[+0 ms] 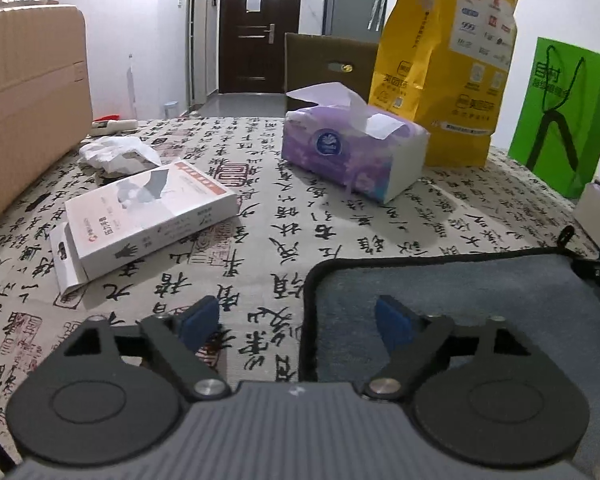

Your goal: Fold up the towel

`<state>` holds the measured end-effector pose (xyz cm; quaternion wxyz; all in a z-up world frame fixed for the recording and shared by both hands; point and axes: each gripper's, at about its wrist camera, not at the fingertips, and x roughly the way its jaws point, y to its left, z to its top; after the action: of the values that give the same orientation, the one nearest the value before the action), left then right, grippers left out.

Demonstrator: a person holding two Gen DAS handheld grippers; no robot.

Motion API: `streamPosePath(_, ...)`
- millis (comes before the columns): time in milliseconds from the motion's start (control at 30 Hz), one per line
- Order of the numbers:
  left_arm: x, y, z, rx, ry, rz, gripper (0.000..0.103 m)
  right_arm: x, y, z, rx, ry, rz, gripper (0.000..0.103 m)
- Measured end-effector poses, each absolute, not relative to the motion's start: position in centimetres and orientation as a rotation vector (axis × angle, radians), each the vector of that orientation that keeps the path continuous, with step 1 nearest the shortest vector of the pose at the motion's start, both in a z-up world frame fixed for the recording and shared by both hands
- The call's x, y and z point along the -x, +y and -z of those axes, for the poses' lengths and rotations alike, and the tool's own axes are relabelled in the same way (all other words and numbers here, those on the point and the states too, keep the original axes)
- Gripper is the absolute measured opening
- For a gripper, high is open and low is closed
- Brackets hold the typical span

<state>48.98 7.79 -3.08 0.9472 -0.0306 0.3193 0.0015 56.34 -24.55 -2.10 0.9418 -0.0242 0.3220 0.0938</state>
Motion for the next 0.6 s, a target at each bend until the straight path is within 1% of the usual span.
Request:
streamPosePath(33,-48.9,7.9,3.1,0.067,0.654,0.017,0.093,-56.3,-24.6,2.1,0.052,0.656,-0.187,0.080)
streamPosePath(67,-49.0,8.0,3.1,0.075,0.657,0.033,0.094,-56.3,-24.5,2.1,0.055,0.655,-0.182,0.080)
streamPosePath(267,-48.5,7.8,2.3,0.060,0.660,-0.024,0.095,-55.6,-24.1,1.3,0.076,0.632,-0.188,0.080)
streamPosePath(400,-46.4,7.7,0.5,0.032,0.625,-0.020,0.096,-54.2,-24.4,-0.7,0.025,0.617,-0.203,0.081)
streamPosePath(600,-43.8,7.6,-2.8,0.037,0.592,-0.020,0.098,-51.1,-24.4,-3.8,0.036,0.583,-0.227,0.083)
